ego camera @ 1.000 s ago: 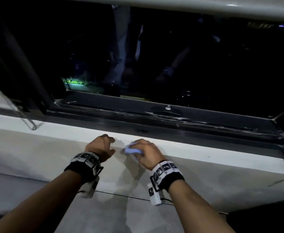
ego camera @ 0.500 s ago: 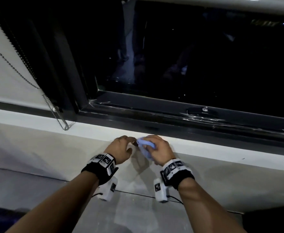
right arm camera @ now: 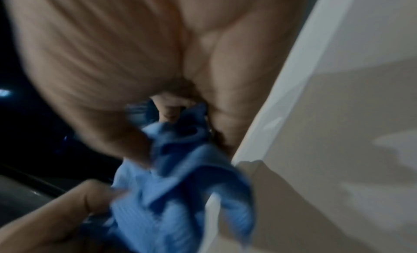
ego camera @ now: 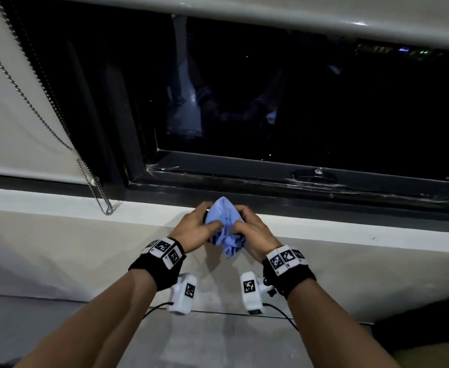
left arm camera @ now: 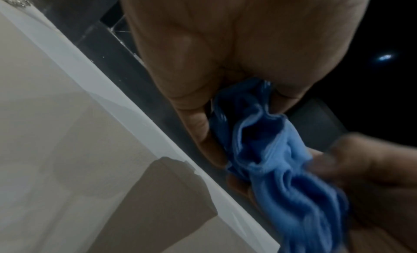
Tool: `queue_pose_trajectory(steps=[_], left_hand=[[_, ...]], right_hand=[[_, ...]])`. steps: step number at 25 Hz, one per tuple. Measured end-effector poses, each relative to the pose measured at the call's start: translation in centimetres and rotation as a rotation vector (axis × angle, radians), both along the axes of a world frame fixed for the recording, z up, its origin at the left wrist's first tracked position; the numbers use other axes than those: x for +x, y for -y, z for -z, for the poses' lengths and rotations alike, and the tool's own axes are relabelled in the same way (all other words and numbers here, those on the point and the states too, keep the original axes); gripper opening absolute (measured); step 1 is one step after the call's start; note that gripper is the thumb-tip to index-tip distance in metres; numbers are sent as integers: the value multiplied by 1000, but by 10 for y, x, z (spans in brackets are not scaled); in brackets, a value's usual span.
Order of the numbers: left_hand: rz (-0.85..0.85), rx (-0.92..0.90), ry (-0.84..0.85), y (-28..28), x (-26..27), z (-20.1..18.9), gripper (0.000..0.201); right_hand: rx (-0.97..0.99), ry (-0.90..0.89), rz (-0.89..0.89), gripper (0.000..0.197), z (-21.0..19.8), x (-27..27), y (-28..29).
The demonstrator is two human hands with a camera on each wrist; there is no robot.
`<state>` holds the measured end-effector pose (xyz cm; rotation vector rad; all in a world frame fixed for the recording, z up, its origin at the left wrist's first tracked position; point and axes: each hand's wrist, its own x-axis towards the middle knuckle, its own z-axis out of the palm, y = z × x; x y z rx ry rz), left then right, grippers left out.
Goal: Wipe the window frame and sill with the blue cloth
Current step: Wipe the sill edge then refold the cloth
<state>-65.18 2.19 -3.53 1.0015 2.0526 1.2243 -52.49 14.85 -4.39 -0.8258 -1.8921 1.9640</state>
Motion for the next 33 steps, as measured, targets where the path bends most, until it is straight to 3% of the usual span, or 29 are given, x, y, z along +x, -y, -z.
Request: queue_pose_trajectory(steps=[2,4,6,8,10,12,13,16,17,18,20,21,25,27,29,31,33], left_hand=[[-82,18,83,-3,-4,-6,23],[-110,33,273,-5,-1,-11,10],[-32,26,348,-8,5,-14,27],[99,-2,159,-12,6,-14,45],[179,-14,-18,-18,10,-14,37],[191,-16,25,-23,16,-18,26],[172,-30,84,-26,20,-20,22],[131,-47,91,-31,29,-26,17],[154,-58,53,-32,29,-27,18],[199,-78,14,-33,29,-29,14],[292,-115,8,-32,31,-29,4],[335,-133,30,-29,33,-28,2],[275,-149,23,-30,43,-20,19],[187,-107,54,-36,49,-14,24],[143,-86,238,-44,52,-8,33],[82,-96,476,-47,64,-11,41],[125,-78,562,-51,77,-13,39]], right_hand=[[229,113,-4,35,-7,7,-7],[326,169,53,25,-15,14,-15],[328,170,62,20,-21,22,-18],[306,172,92,18,-31,30,-17],[281,133,152,18,-40,38,-17],[291,117,206,16,-44,52,-20],[296,142,177,22,-45,60,-21],[401,408,-61,77,-48,84,-23],[479,447,-81,75,-48,88,-23],[530,452,-25,60,-48,90,-26],[523,393,159,29,-49,92,-30],[518,366,250,22,-48,93,-32],[806,293,456,20,-49,93,-16],[979,172,305,26,-45,91,1],[1081,173,60,32,-31,95,17],[1083,245,-62,37,-19,108,23],[976,195,-55,37,-17,127,19]])
